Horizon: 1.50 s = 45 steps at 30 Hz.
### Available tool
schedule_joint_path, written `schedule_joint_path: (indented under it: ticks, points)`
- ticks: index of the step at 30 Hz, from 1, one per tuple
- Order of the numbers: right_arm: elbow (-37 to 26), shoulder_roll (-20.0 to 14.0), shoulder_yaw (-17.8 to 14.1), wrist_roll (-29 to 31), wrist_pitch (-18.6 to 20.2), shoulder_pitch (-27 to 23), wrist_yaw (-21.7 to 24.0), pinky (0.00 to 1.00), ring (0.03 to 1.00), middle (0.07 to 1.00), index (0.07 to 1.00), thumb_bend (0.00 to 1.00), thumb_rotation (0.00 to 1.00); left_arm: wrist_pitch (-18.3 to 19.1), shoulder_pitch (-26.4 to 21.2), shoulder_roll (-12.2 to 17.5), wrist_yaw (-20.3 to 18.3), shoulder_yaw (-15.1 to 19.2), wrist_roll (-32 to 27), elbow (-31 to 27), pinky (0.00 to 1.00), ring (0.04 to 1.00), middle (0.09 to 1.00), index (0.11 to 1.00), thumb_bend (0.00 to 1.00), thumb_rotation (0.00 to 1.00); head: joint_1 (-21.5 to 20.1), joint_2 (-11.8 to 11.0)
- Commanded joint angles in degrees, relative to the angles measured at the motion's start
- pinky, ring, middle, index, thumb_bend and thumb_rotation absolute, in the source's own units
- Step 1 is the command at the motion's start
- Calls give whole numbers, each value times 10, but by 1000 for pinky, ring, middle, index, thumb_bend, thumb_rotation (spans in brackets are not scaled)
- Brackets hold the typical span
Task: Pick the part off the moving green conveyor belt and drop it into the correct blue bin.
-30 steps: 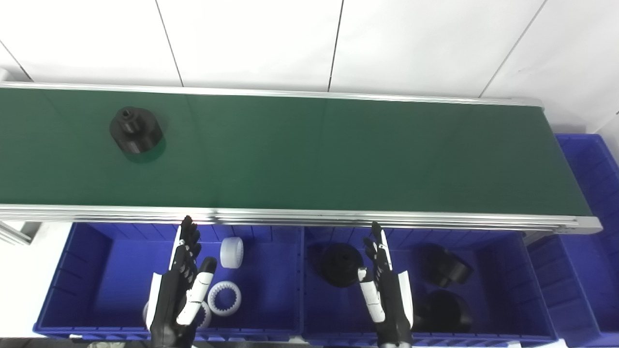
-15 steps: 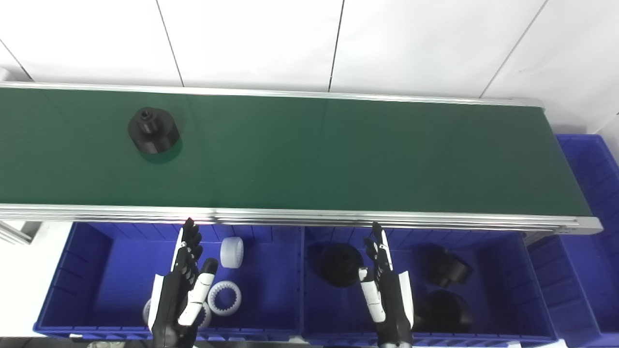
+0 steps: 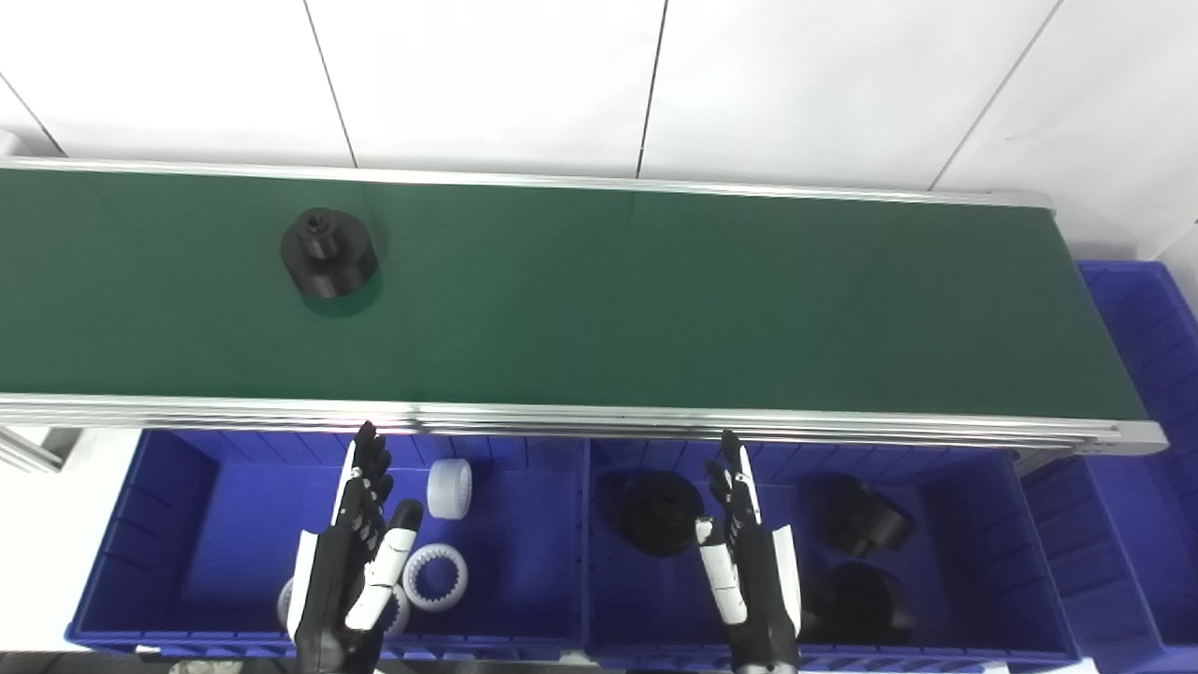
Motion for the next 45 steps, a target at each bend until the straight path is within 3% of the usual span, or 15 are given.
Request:
schedule_joint_path:
  ticks: [1, 14, 22, 33, 42, 45]
  points:
    - [-2, -1, 2, -7, -32, -1, 3, 929, 941, 993, 1000, 668, 1000, -18, -2, -2, -6, -4, -12, -16, 1000, 1000, 1000, 1000, 574, 703, -1, -1]
    - [14, -10, 2, 4, -32, -10, 3, 942, 953, 1000, 1000, 698, 1000, -33, -9, -7, 0, -4, 0, 9, 1000, 1000, 1000, 1000, 570, 704, 14, -34]
    - [18, -13, 6, 0, -32, -14, -7, 943, 948, 996, 1000, 624, 1000, -41, -15, -10, 0, 0, 0, 19, 1000, 1000, 1000, 1000, 603, 708, 14, -35]
    - [23, -19, 12, 12, -32, -16, -7, 943, 954, 1000, 1000, 678, 1000, -53, -14, -9, -4, -3, -6, 29, 1000, 1000, 1000, 1000, 579, 662, 18, -46]
    - [43, -26, 16, 17, -32, -25, -15, 934, 949, 1000, 1000, 670, 1000, -78, -23, -14, -5, -4, -16, 61, 1000, 1000, 1000, 1000, 570, 642, 29, -87]
    - [48, -29, 19, 18, -32, -28, -17, 936, 951, 999, 1000, 655, 1000, -84, -27, -15, -6, -3, -20, 70, 1000, 1000, 1000, 1000, 561, 645, 29, -91]
